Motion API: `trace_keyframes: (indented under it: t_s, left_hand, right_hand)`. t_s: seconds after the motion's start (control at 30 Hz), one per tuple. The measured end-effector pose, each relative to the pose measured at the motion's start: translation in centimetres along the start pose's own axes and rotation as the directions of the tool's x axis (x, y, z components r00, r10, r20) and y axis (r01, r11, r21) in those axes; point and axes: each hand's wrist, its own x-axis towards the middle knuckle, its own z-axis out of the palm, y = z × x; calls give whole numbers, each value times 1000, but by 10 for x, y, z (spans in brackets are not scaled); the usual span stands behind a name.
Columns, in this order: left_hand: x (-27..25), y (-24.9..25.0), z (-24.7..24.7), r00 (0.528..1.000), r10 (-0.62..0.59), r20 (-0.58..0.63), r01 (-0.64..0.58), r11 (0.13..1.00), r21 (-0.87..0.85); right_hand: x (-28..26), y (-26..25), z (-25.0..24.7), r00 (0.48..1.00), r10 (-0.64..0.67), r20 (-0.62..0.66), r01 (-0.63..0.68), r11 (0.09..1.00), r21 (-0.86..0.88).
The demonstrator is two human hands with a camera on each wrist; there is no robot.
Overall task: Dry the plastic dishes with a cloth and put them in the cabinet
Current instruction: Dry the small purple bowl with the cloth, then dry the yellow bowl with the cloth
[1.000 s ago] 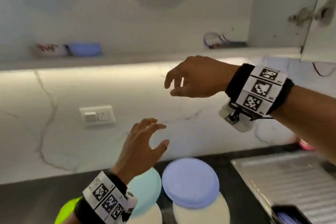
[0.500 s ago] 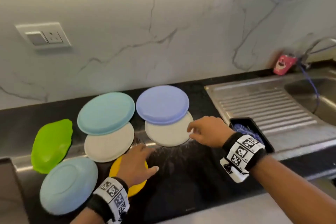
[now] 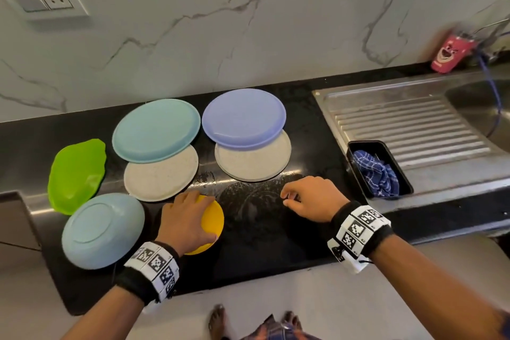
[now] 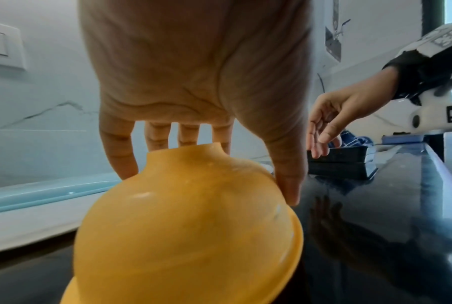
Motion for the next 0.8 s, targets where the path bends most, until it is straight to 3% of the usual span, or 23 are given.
trace_keyframes:
  t_s: [0.1,0.2,0.3,0.37,0.43,0.6,0.67,0.8]
  left_hand:
    - [4,21,-6,999,47,-9,-48,995,-92]
    - [11,45,-16,989,133,-66,-148,921,-359]
    - [20,76,-22,982,144,-124,-189,695,-693]
    - [26,99,-23,982,137,-127,-181,543,-820]
    - [30,117,-19,982,143,-124,-178,470,-864]
    - [34,140,-5,974,166,-155,-209,389,-897]
    - [34,140,1,971,168,-168,-218,352,-910]
    - [32,130,7,967,171,-189,-239,360,-902]
  right_hand:
    - [-5,7,-2,999,10,-39,-9,1000,26]
    - [-12,21,-5,993,42,-114,-36,998,55]
    - [-22,41,-13,974,83,-209,-67,994,82]
    - [-31,58,-20,952,121,-282,-94,990,108]
    - [-41,77,-27,918,179,-355,-132,980,152]
    - [-58,131,-37,789,332,-516,-261,943,207]
    - [-59,153,-37,794,386,-469,-310,922,233]
    - [-51,173,-33,899,344,-270,-300,935,190]
